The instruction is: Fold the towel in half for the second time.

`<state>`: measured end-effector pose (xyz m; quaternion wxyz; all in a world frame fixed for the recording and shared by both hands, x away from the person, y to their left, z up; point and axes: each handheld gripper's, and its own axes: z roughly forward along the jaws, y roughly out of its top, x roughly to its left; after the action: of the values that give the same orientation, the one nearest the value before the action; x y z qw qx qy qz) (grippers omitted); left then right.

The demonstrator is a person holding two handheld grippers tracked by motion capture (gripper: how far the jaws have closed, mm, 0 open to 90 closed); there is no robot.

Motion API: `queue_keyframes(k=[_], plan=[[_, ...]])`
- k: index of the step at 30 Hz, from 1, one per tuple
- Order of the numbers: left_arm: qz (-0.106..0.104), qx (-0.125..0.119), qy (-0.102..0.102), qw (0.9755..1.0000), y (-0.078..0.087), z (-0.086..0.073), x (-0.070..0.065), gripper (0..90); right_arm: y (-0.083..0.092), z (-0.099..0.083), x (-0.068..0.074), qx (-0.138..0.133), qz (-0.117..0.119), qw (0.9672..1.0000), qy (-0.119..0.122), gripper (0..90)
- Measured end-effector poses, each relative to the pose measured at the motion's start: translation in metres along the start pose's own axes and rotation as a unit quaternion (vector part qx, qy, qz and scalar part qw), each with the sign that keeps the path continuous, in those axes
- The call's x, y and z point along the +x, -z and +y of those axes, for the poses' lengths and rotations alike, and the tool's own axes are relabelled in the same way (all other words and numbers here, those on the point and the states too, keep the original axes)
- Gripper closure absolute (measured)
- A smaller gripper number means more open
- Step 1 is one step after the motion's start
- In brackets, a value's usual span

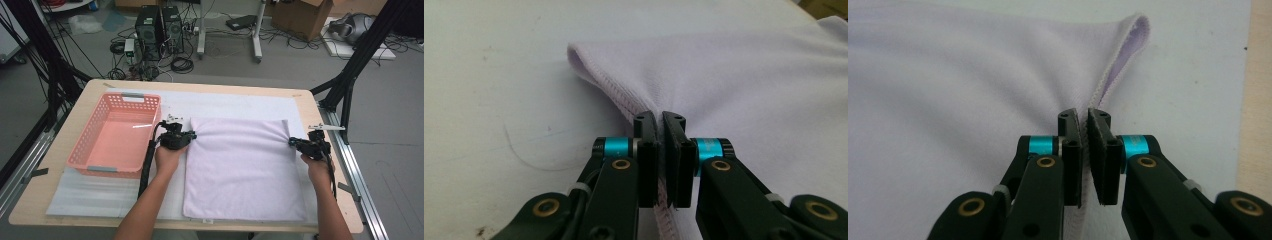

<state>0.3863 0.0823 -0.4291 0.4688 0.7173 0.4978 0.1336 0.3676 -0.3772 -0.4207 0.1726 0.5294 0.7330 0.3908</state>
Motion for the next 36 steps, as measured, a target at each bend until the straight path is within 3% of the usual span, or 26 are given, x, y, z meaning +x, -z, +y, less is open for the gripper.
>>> queue_keyframes(k=[2,10,17,22,24,27,30,33,36], plan=[[-0.013,0.002,0.003,0.9999,0.008,0.0,-0.001,84.7,0.008,-0.002,0.002,-0.007,0.008,0.9999,0.001,84.3],[-0.048,-0.001,-0.025,0.9985,0.044,-0.014,-0.013,84.7,0.04,-0.024,0.011,-0.041,0.039,0.9984,0.004,84.2],[-0.065,0.016,-0.03,0.9973,0.055,-0.038,-0.019,84.4,0.054,-0.048,0.017,-0.03,0.049,0.9983,0.008,84.2],[-0.057,0.032,-0.028,0.9974,0.05,-0.048,-0.017,79.8,0.054,-0.056,0.019,-0.013,0.052,0.9985,0.008,82.4],[-0.041,0.031,-0.02,0.9985,0.048,-0.044,-0.016,58.5,0.052,-0.054,0.019,-0.014,0.046,0.9988,0.007,72.4],[-0.031,0.014,-0.022,0.9992,0.042,-0.035,-0.013,45.5,0.052,-0.045,0.018,-0.02,0.028,0.9994,-0.003,59.1],[-0.021,0.005,-0.025,0.9995,0.032,-0.027,-0.009,41.7,0.047,-0.032,0.018,-0.019,0.015,0.9997,-0.001,53.8],[-0.01,0.013,-0.027,0.9995,0.019,-0.021,-0.004,40.6,0.036,-0.019,0.019,-0.005,0.006,1.0,0.003,50.3],[-0.004,0.02,-0.01,0.9997,0.007,-0.015,0.001,40.6,0.019,-0.009,0.02,0.02,-0.01,0.9996,0.014,47.8]])
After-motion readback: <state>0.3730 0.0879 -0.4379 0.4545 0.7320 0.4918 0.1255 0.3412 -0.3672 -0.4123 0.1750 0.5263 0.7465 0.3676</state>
